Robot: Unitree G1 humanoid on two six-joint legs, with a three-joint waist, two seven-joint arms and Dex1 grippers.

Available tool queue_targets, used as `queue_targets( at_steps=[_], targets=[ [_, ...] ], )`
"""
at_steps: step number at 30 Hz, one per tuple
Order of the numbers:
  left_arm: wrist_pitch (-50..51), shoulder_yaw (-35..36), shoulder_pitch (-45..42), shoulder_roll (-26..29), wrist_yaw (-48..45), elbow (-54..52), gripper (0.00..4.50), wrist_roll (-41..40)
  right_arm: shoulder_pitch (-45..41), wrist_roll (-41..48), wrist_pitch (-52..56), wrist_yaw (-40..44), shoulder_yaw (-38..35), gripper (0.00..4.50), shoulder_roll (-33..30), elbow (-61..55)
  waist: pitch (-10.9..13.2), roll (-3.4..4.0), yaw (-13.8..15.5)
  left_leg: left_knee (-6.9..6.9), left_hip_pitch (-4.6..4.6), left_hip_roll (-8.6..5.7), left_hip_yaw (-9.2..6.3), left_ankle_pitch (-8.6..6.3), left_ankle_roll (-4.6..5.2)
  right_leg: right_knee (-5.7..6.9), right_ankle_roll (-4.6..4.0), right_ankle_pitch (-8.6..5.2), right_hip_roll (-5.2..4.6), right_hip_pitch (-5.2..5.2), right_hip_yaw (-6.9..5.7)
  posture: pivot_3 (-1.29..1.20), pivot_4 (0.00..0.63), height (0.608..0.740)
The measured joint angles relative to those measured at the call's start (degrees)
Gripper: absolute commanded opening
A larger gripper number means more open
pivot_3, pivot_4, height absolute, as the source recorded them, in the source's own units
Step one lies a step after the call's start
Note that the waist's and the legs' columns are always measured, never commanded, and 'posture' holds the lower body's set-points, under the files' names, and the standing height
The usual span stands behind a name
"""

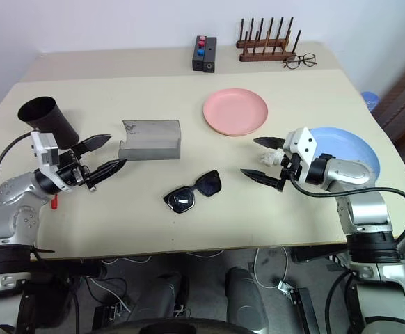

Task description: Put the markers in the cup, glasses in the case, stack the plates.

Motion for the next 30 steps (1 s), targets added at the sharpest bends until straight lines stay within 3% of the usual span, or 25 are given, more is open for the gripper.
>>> queue_targets(
  at_steps=[16, 20, 24, 30],
  targets=[
    [-0.4, 3.5, 3.4, 1.3, 3.6, -0.8, 4.5, -0.4, -2.3, -0.8, -0.3, -1.3, 1.5, 4.48, 2.2, 0.9, 0.0, 0.0, -0.2, -0.02, 0.0, 0.0, -0.01, 0.0, 0.0, -0.01, 0.0, 0.0, 0.0, -0.01, 0.01, 0.0, 0.15, 0.74],
    [-0.7, 5.8, 6.9, 2.7, 6.0, -0.6, 4.5, 0.6, -5.3, -1.8, -0.9, -2.1, 3.9, 4.48, 5.8, 2.3, 0.0, 0.0, -0.4, -0.12, 0.01, 0.03, -0.01, 0.03, -0.05, 0.01, 0.0, 0.0, 0.04, -0.1, 0.02, 0.0, 0.15, 0.74],
    [2.4, 11.7, 6.9, 8.1, 7.8, 0.4, 4.5, -0.9, -8.6, -3.4, -1.3, -3.5, 7.2, 4.48, 9.3, 2.3, 0.0, 0.0, -0.1, -0.13, 0.0, 0.01, -0.03, 0.03, -0.06, 0.01, -0.02, 0.01, 0.01, -0.09, -0.01, 0.0, 0.15, 0.74],
    [8.1, 14.7, 9.2, 10.8, 19.3, -2.6, 4.5, 3.7, -12.7, -5.2, -5.4, -7.0, 8.6, 4.48, 15.7, 2.9, 0.0, 0.01, -0.1, -0.19, 0.01, -0.04, -0.03, 0.04, -0.07, -0.01, -0.02, 0.01, -0.01, -0.11, 0.0, 0.0, 0.15, 0.74]
  ],
)
